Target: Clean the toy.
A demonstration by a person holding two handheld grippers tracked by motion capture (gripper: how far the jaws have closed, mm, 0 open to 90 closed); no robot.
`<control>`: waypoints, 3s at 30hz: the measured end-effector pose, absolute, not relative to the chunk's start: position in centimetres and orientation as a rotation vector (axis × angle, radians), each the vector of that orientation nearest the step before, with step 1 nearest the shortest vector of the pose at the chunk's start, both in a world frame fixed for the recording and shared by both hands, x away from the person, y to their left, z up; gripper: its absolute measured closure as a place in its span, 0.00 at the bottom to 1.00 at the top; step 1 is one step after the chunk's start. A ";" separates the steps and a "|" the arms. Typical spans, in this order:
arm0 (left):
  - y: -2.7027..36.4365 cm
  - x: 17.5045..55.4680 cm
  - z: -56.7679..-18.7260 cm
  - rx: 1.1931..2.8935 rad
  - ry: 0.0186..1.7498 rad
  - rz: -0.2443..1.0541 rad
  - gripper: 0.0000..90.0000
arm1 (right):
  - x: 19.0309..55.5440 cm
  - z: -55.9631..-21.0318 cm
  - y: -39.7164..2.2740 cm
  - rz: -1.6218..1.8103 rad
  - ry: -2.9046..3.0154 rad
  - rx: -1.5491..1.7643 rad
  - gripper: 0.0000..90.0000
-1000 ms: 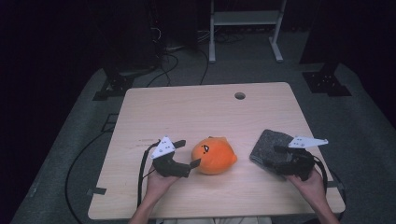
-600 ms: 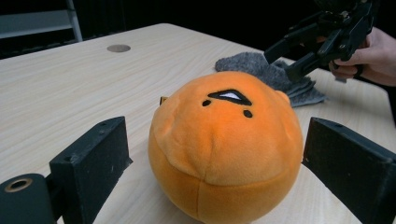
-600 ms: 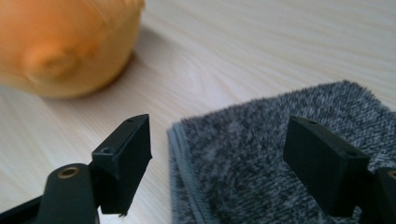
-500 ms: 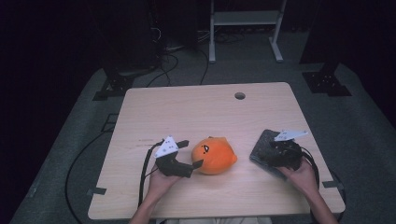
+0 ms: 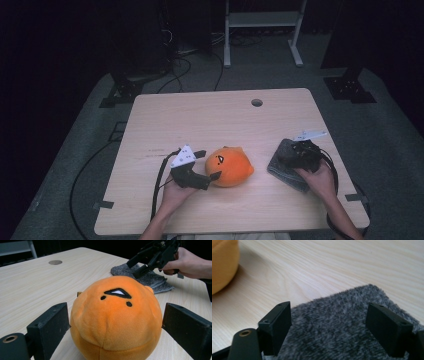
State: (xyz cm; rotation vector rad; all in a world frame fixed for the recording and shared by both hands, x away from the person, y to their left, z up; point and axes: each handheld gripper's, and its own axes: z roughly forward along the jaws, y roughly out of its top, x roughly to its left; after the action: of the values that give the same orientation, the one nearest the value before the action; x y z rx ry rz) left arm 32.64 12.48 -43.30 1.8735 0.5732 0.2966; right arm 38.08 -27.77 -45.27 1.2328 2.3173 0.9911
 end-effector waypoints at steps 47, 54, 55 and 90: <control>11.7 32.4 -45.1 1.932 0.559 0.231 0.37 | 31.6 -42.2 -20.3 1.291 2.473 0.808 0.82; 11.5 32.3 -45.3 1.899 0.567 0.210 0.37 | 31.6 -41.4 -19.7 1.403 2.449 0.800 0.81; 11.5 32.4 -45.2 1.895 0.575 0.221 0.32 | 31.6 -41.5 -19.2 1.382 2.458 0.790 0.82; 11.2 31.5 -44.8 1.982 0.457 0.214 0.40 | 31.6 -42.0 -19.6 1.458 2.516 0.729 0.58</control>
State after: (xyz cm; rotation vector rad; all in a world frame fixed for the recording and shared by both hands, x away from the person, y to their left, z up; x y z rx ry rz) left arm 31.54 11.24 -44.81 1.9820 0.4566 0.2139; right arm 31.64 -19.61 -41.99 0.7288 2.5157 1.4577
